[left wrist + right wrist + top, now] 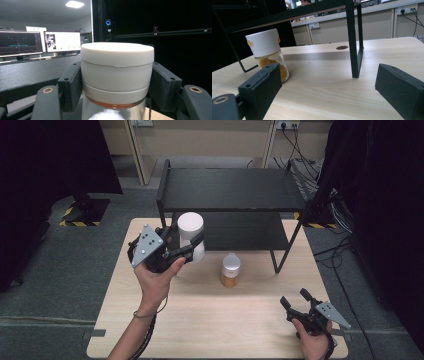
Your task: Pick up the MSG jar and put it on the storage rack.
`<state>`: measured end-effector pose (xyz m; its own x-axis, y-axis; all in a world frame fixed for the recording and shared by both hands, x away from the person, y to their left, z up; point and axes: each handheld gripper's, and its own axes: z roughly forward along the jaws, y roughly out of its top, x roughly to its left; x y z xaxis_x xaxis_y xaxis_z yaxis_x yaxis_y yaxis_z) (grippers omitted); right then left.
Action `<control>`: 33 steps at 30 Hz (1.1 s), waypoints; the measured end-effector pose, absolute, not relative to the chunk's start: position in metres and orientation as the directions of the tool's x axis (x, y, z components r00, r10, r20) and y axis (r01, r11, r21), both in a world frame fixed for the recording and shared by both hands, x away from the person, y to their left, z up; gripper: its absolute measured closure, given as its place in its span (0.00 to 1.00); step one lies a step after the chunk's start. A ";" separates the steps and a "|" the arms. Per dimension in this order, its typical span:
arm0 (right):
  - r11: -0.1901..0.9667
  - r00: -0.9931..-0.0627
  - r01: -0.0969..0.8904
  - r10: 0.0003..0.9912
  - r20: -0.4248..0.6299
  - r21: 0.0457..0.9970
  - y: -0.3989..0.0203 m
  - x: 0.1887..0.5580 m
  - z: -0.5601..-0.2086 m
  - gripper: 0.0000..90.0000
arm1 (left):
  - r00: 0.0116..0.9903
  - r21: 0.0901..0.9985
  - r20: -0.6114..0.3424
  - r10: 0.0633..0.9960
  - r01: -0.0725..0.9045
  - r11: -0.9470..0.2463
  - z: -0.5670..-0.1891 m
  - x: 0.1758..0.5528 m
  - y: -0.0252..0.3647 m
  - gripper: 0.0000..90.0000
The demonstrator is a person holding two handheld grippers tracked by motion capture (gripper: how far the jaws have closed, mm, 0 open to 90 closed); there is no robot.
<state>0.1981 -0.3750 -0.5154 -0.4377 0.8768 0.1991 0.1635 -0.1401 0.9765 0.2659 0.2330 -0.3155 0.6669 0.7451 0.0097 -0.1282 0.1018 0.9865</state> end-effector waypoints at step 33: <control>-0.150 -0.438 0.167 0.874 0.209 0.975 -0.376 0.199 -0.516 0.08 | 0.645 0.981 0.005 0.764 -0.152 0.121 -0.264 0.281 0.230 0.37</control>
